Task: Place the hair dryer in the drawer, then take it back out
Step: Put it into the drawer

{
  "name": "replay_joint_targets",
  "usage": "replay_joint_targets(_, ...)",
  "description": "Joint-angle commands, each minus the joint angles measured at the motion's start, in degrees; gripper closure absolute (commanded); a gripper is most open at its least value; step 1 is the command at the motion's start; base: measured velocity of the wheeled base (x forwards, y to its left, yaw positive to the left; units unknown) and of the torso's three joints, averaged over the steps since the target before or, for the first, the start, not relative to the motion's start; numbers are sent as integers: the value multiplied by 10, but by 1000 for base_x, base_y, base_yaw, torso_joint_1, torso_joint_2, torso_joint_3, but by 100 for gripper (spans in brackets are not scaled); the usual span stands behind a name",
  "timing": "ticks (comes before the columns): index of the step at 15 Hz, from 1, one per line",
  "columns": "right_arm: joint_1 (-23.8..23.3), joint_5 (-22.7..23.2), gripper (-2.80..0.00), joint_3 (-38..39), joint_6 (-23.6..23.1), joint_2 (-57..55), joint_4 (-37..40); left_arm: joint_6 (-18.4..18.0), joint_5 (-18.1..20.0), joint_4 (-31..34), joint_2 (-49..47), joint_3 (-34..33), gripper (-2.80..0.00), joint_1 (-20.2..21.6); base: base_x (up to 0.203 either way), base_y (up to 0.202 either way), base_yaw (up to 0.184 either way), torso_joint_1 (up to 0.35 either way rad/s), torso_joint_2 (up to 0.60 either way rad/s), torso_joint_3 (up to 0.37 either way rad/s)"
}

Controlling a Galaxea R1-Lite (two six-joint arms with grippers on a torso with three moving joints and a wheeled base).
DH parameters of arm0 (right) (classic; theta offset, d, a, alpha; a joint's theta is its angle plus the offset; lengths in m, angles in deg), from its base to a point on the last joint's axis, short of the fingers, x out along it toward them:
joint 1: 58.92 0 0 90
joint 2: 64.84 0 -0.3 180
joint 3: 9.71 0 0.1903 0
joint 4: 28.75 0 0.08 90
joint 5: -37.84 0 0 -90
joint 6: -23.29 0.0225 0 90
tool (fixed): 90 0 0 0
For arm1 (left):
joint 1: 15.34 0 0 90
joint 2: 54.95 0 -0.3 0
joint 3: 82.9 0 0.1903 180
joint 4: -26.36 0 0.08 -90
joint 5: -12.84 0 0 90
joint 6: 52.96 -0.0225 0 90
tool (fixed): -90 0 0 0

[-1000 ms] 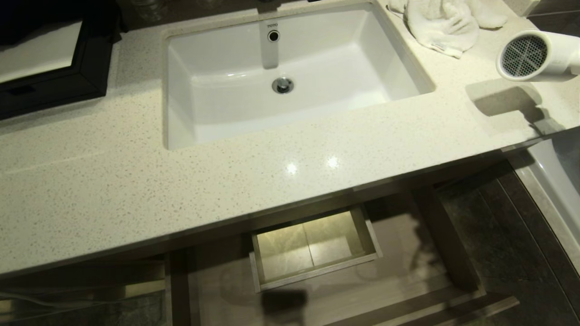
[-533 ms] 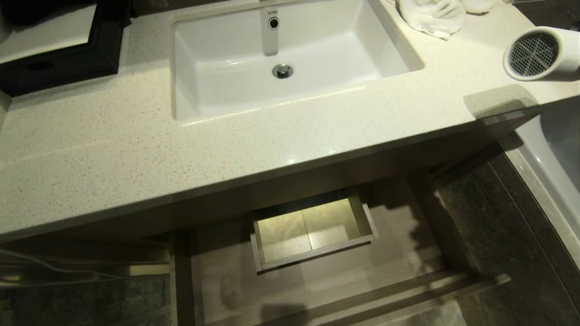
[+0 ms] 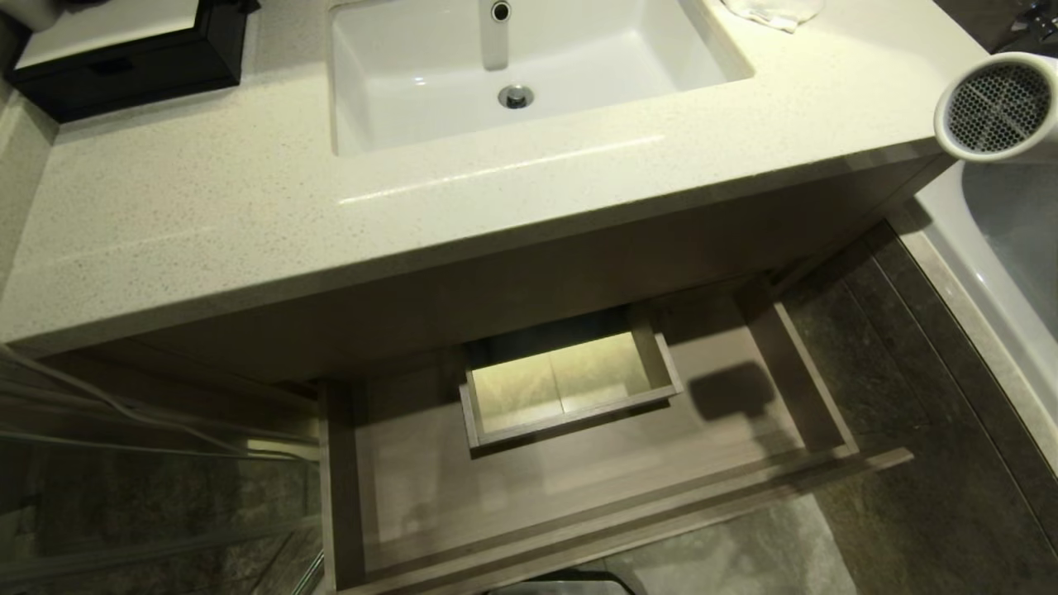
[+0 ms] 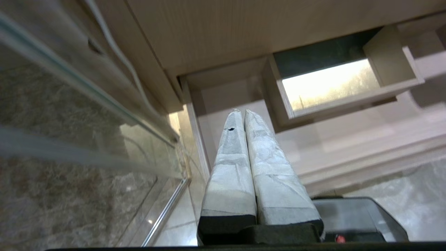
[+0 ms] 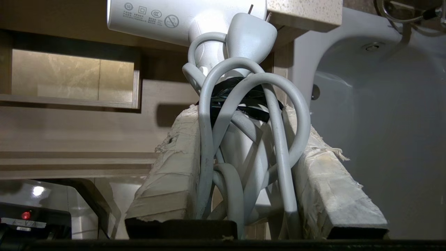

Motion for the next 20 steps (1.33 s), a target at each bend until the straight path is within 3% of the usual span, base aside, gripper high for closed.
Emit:
replay_joint_targets(1, 0, 1, 0, 25, -2, 37, -1, 1, 0, 0, 0, 0, 0, 0, 0, 0, 0, -300, 56, -243)
replay_joint_targets(14, 0, 1, 0, 50, -2, 64, -1, 1, 0, 0, 0, 0, 0, 0, 0, 0, 0, -253, -34, -289)
replay_joint_targets(20, 1, 1, 0, 55, -2, 65, -1, 1, 0, 0, 0, 0, 0, 0, 0, 0, 0, -107, -72, -178)
